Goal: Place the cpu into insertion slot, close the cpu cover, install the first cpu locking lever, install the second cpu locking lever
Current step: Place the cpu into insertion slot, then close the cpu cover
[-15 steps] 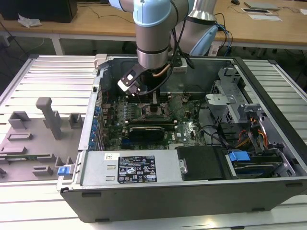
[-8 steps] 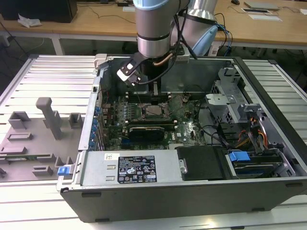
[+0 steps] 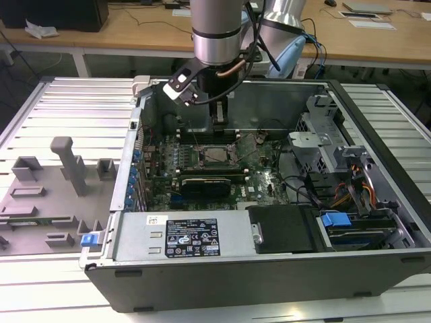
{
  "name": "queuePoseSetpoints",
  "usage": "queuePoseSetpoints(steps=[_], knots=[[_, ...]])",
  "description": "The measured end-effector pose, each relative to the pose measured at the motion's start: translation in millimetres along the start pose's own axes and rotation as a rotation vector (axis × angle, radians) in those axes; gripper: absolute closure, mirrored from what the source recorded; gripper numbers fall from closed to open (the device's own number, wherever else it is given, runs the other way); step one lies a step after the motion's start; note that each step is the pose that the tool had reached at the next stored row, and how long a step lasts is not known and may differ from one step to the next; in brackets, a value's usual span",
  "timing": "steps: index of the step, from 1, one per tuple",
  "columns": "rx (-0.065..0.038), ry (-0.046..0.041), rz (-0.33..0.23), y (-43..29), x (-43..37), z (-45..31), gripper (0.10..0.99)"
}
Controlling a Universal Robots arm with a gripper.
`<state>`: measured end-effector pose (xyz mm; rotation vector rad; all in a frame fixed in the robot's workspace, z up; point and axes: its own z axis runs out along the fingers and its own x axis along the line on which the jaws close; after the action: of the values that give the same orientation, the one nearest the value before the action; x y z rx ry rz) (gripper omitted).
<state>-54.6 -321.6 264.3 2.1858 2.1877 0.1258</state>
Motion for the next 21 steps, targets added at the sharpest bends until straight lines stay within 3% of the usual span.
queuePoseSetpoints(steps=[13,18,21], knots=[[0.0,-0.0001,0.0,0.0,0.0,0.0,0.98],[0.0,-0.0001,0.0,0.4,0.1,-3.9,0.98],[0.004,-0.0002,0.001,7.2,0.1,-3.3,0.98]])
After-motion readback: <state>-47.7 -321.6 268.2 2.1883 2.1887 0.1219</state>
